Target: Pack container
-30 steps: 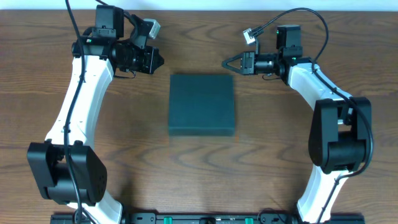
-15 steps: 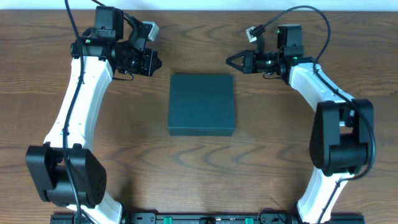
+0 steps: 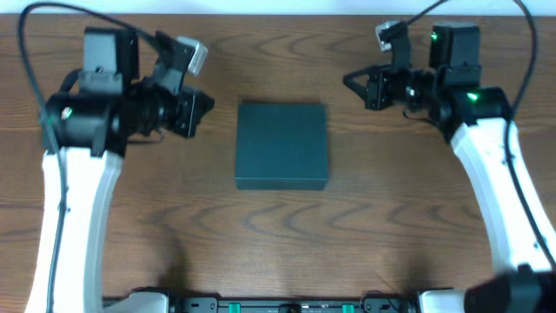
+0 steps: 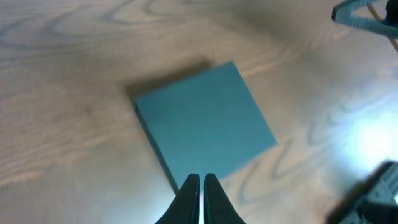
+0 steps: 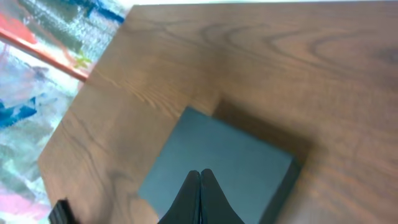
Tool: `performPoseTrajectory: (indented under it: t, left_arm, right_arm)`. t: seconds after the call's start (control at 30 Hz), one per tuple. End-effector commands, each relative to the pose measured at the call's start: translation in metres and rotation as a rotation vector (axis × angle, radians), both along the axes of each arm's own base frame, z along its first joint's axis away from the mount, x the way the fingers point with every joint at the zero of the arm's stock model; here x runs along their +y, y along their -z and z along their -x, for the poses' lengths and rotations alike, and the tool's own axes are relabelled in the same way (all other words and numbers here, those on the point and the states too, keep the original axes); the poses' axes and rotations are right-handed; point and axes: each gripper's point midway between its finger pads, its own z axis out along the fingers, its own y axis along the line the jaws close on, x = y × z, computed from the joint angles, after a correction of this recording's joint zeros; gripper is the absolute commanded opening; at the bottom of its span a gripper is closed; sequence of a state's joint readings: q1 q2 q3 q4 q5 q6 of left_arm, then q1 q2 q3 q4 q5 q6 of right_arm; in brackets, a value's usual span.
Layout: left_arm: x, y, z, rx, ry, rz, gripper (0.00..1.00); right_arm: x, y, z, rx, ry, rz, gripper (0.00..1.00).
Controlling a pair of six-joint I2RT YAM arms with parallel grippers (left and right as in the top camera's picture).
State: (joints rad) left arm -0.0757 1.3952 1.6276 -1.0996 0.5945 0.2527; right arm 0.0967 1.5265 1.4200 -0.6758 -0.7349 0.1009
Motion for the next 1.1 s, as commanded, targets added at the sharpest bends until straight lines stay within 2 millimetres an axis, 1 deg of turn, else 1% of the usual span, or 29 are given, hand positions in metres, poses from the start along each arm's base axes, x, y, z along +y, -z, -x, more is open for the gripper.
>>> performPoseTrajectory:
  t: [0.0, 0.03, 0.07, 0.13, 0.23, 0.27, 0.3, 0.33, 0.37, 0.4, 0.47, 0.57, 0.73, 0.87, 0.97, 1.0, 1.03, 1.07]
  left_arm:
    - [0.001, -0.024, 0.026, -0.078, 0.037, -0.019, 0.06]
    - [0.002, -0.027, 0.032, -0.084, 0.041, -0.021, 0.06]
    - [0.003, -0.033, 0.044, -0.097, 0.045, -0.024, 0.06]
    - [0.004, -0.042, 0.070, -0.132, 0.048, -0.022, 0.06]
    - [0.006, -0.044, 0.100, -0.175, 0.050, -0.015, 0.06]
    - [0.007, -0.040, 0.114, -0.187, 0.049, -0.014, 0.06]
    - [0.008, -0.037, 0.122, -0.192, 0.047, -0.011, 0.06]
    - [0.008, -0.029, 0.138, -0.199, 0.050, -0.003, 0.06]
    - [0.007, -0.025, 0.146, -0.203, 0.057, 0.006, 0.06]
    - [0.006, -0.018, 0.157, -0.204, 0.058, 0.017, 0.06]
    - [0.008, -0.001, 0.177, -0.193, 0.029, 0.041, 0.06]
    - [0.009, 0.018, 0.196, -0.183, -0.002, 0.067, 0.06]
    - [0.011, 0.051, 0.224, -0.154, -0.043, 0.107, 0.06]
    - [0.009, 0.069, 0.239, -0.125, -0.065, 0.152, 0.06]
    - [0.010, 0.074, 0.242, -0.130, -0.074, 0.161, 0.06]
    - [0.010, 0.073, 0.242, -0.137, -0.074, 0.161, 0.06]
    - [0.010, 0.073, 0.242, -0.140, -0.074, 0.162, 0.07]
    - [0.010, 0.073, 0.242, -0.141, -0.074, 0.162, 0.27]
  right_arm:
    - [-0.005, -0.024, 0.022, -0.059, 0.008, 0.050, 0.01]
    - [-0.006, -0.026, 0.031, -0.056, 0.007, 0.065, 0.01]
    - [-0.008, -0.030, 0.044, -0.056, 0.002, 0.085, 0.01]
    - [-0.012, -0.035, 0.075, -0.049, -0.003, 0.145, 0.02]
    - [-0.020, -0.036, 0.111, -0.036, 0.011, 0.211, 0.01]
    - [-0.022, -0.036, 0.123, -0.039, 0.010, 0.224, 0.02]
    - [-0.023, -0.036, 0.133, -0.042, 0.009, 0.227, 0.02]
    - [-0.025, -0.034, 0.147, -0.052, 0.005, 0.225, 0.01]
    - [-0.026, -0.030, 0.157, -0.057, 0.003, 0.225, 0.02]
    - [-0.028, -0.024, 0.169, -0.062, 0.003, 0.225, 0.01]
    - [-0.033, -0.004, 0.195, -0.067, 0.004, 0.223, 0.01]
    - [-0.038, 0.021, 0.223, -0.065, 0.012, 0.216, 0.02]
    - [-0.037, 0.052, 0.264, -0.069, 0.000, 0.146, 0.02]
    - [-0.031, 0.069, 0.287, -0.061, -0.038, 0.089, 0.02]
    - [-0.031, 0.076, 0.293, -0.073, -0.045, 0.077, 0.02]
    - [-0.031, 0.075, 0.292, -0.074, -0.040, 0.071, 0.05]
    - [-0.030, 0.075, 0.291, -0.055, -0.023, 0.057, 0.56]
    - [-0.030, 0.075, 0.291, -0.040, -0.011, 0.047, 0.99]
